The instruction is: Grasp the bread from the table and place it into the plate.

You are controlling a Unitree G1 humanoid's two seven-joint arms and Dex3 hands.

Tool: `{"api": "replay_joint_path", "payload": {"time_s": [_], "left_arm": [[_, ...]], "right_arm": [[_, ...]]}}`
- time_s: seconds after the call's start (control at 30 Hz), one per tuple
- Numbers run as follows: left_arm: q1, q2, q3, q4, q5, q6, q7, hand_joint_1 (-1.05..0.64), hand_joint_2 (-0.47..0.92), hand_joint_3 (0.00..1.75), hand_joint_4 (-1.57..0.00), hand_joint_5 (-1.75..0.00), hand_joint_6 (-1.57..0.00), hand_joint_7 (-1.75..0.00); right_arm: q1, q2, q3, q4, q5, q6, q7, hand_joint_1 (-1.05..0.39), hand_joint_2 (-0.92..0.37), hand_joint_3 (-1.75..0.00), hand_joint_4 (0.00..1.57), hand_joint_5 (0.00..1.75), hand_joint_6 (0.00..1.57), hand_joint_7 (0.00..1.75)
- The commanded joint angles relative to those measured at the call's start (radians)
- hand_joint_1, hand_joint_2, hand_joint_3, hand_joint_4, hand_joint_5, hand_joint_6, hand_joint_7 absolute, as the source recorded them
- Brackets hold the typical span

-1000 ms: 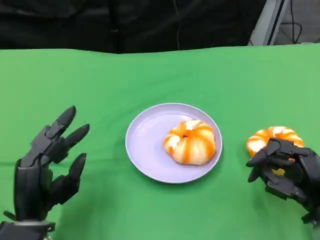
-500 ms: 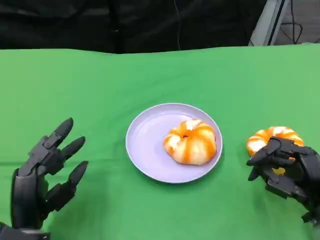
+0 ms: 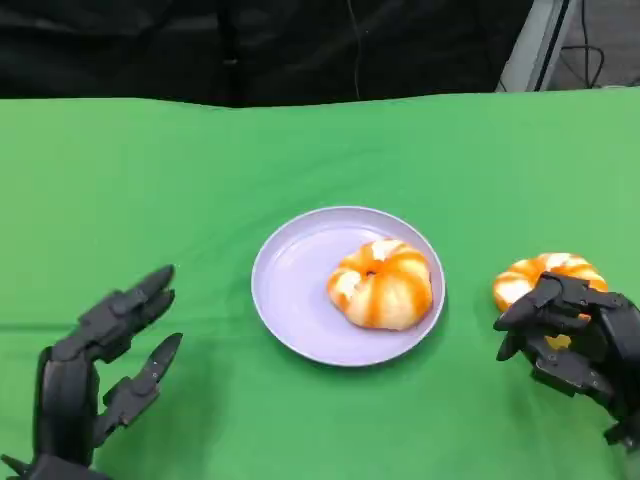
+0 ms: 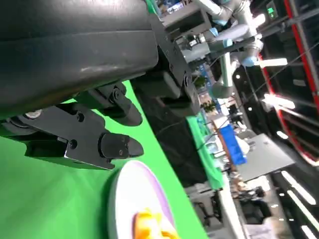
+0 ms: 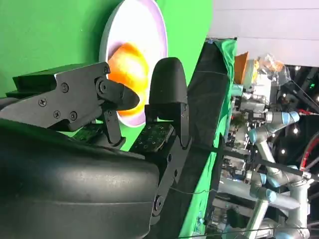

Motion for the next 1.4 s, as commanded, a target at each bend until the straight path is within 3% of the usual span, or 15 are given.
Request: {"api": "replay_joint_path", "payload": {"time_s": [0.03, 0.1, 0.17, 0.2, 0.23, 0.3, 0.37, 0.43, 0.73, 1.4], "left_arm": [[0.007, 0.026, 0.002, -0.006, 0.039, 0.001, 0.065, 0.1, 0.92, 0.38, -1.05, -0.11, -1.16, -0.12], [0.001, 0.026, -0.002, 0.002, 0.027, -0.008, 0.064, 0.09, 0.92, 0.41, -1.19, -0.22, -1.27, -0.2], [0.002, 0.023, -0.006, -0.003, 0.018, -0.005, 0.059, 0.09, 0.9, 0.45, -1.15, -0.45, -1.27, -0.32], [0.005, 0.021, -0.008, -0.008, 0.015, 0.0, 0.058, 0.08, 0.87, 0.52, -1.08, -0.7, -1.23, -0.49], [0.007, 0.02, -0.01, -0.012, 0.012, 0.003, 0.056, 0.08, 0.84, 0.57, -1.04, -0.82, -1.18, -0.61], [0.008, 0.02, -0.012, -0.011, 0.012, 0.004, 0.061, 0.08, 0.82, 0.61, -0.99, -0.96, -1.13, -0.74], [0.009, 0.02, -0.012, -0.008, 0.015, 0.003, 0.067, 0.05, 0.79, 0.65, -0.93, -1.17, -1.01, -0.98], [0.012, 0.02, -0.01, -0.008, 0.013, 0.003, 0.068, 0.04, 0.8, 0.63, -0.9, -1.25, -0.96, -1.08], [0.025, 0.016, -0.012, -0.033, 0.017, 0.013, 0.086, 0.0, 0.84, 0.58, -0.86, -1.43, -0.88, -1.25], [0.034, 0.02, -0.024, -0.068, 0.037, 0.012, 0.125, -0.01, 0.81, 0.61, -0.86, -1.46, -0.88, -1.28]], "right_arm": [[-0.009, -0.021, -0.006, 0.006, 0.004, -0.002, -0.006, 0.07, -0.85, -0.6, 0.84, 1.38, 0.92, 0.94], [-0.01, -0.022, -0.005, 0.004, 0.002, 0.0, -0.006, 0.07, -0.85, -0.61, 0.84, 1.38, 0.91, 0.93], [-0.01, -0.022, -0.006, 0.004, 0.003, 0.0, -0.005, 0.06, -0.85, -0.61, 0.84, 1.38, 0.91, 0.94], [-0.009, -0.022, -0.007, 0.005, 0.004, -0.001, -0.004, 0.07, -0.86, -0.61, 0.84, 1.38, 0.91, 0.94], [-0.009, -0.023, -0.007, 0.005, 0.005, -0.002, -0.003, 0.07, -0.86, -0.6, 0.84, 1.38, 0.91, 0.94], [-0.01, -0.021, -0.009, 0.005, 0.009, 0.001, -0.001, 0.07, -0.86, -0.6, 0.84, 1.38, 0.91, 0.94], [-0.01, -0.019, -0.011, 0.004, 0.014, 0.006, 0.002, 0.07, -0.87, -0.59, 0.84, 1.38, 0.91, 0.94], [-0.01, -0.017, -0.011, 0.0, 0.014, 0.01, -0.001, 0.07, -0.87, -0.59, 0.85, 1.38, 0.92, 0.93], [-0.015, -0.02, -0.015, 0.009, 0.015, 0.008, 0.004, 0.07, -0.87, -0.56, 0.85, 1.38, 0.93, 0.93], [-0.029, -0.029, -0.015, 0.024, 0.012, 0.005, -0.001, 0.07, -0.81, -0.68, 0.87, 1.38, 0.92, 0.94]]}}
